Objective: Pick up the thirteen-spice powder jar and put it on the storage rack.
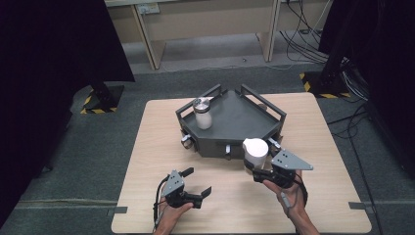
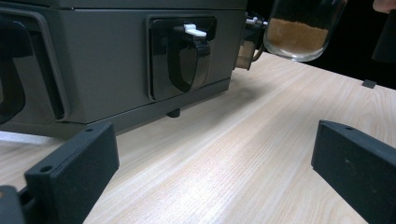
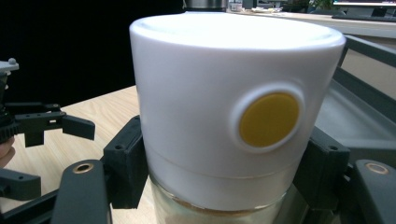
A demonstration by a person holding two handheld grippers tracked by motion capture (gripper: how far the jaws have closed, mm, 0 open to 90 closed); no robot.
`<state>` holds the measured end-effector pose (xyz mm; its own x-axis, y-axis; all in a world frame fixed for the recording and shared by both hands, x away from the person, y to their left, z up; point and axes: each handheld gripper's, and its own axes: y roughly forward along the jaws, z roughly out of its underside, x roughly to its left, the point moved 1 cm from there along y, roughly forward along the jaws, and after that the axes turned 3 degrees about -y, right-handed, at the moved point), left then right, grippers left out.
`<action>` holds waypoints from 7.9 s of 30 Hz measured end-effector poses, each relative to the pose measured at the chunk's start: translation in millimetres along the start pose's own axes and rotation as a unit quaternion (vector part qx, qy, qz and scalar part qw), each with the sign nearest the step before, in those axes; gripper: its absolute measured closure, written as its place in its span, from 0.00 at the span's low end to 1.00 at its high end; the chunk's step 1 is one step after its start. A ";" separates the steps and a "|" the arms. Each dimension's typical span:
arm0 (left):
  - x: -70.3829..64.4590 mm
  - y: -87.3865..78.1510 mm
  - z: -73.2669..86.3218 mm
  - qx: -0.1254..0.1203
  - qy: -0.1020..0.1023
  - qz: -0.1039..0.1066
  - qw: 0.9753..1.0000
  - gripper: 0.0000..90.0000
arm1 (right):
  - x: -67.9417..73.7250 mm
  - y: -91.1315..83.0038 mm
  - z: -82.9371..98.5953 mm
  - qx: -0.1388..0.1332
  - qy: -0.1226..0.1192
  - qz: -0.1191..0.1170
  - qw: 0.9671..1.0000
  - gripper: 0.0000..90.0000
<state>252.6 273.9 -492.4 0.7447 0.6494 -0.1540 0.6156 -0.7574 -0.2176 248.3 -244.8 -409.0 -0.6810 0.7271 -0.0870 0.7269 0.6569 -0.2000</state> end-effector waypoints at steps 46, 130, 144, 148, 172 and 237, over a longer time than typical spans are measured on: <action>2.1 1.1 0.7 0.006 -0.006 0.001 1.000 0.00 | -25.4 36.8 -71.5 0.011 -0.004 0.014 1.000 0.34; 3.9 1.0 1.3 0.006 -0.009 0.005 1.000 0.00 | -40.3 122.8 -64.8 0.017 0.016 0.096 0.995 0.34; 3.7 1.0 1.4 0.006 -0.009 0.005 1.000 0.00 | -38.9 119.2 -61.5 0.014 0.015 0.094 0.995 0.33; 3.5 1.2 1.3 0.007 -0.008 0.005 1.000 0.00 | -37.9 115.5 -63.1 0.016 0.023 0.094 0.995 0.20; 3.4 1.6 1.6 0.008 -0.009 0.005 1.000 0.00 | -36.1 84.1 -49.0 -0.009 0.059 0.067 0.996 0.02; 3.8 2.2 2.5 0.010 -0.011 0.004 1.000 0.00 | -2.2 25.1 36.6 -0.022 0.104 -0.011 0.994 0.01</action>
<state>256.1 274.9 -495.9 0.7436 0.6445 -0.1779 0.6040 -0.7616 -0.2349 264.8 -237.2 -449.5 -0.6667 0.7353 0.1220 0.7187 0.6776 -0.1561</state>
